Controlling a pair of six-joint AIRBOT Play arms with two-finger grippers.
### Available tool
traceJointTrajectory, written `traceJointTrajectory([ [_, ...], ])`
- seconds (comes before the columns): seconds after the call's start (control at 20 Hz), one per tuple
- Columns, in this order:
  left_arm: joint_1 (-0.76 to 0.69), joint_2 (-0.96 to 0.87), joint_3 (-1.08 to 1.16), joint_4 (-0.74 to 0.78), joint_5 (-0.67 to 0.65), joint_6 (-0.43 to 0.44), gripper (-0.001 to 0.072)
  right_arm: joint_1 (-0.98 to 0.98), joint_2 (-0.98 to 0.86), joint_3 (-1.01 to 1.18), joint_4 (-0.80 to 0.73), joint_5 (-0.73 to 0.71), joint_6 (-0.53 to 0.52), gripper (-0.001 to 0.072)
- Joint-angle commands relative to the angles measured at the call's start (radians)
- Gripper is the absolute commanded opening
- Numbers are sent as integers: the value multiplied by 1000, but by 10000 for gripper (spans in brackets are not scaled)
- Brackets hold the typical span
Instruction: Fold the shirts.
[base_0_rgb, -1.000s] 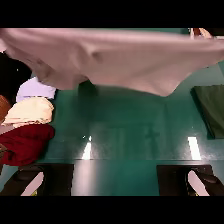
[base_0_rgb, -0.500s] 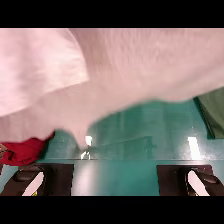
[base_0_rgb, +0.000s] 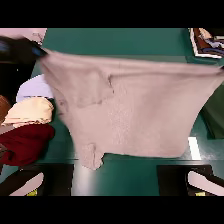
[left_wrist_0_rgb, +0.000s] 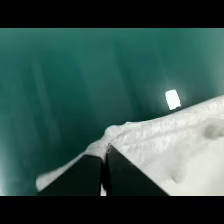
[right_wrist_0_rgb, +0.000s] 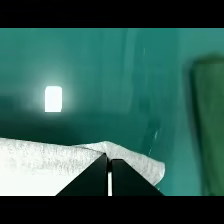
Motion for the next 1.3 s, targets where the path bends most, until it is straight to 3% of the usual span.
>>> traceJointTrajectory([
  [0.0,-27,-248,-87,-5,140,28,22,36,-188,-113,4,-79,2,9],
  [0.15,-16,-430,-55,-2,338,51,22,43,-343,-82,10,-238,2,9],
  [0.4,6,-557,74,0,412,50,23,43,-499,120,9,-268,2,10],
  [0.55,45,-557,120,1,249,51,22,44,-488,144,8,-220,-3,9],
  [0.75,56,-554,104,76,-11,50,21,46,-384,-21,9,-226,-2,9],
  [1.05,24,-555,-103,94,60,27,24,95,-262,-335,10,-348,-2,11],
  [1.1,24,-555,-131,94,77,6,135,102,-254,-364,10,-370,-2,13],
  [1.15,27,-555,-145,98,84,-18,494,102,-254,-373,10,-368,-2,65],
  [1.2,32,-552,-145,105,73,-39,610,102,-254,-372,12,-358,-1,228],
  [1.25,41,-544,-144,105,42,-35,605,99,-246,-370,29,-343,-2,264],
])
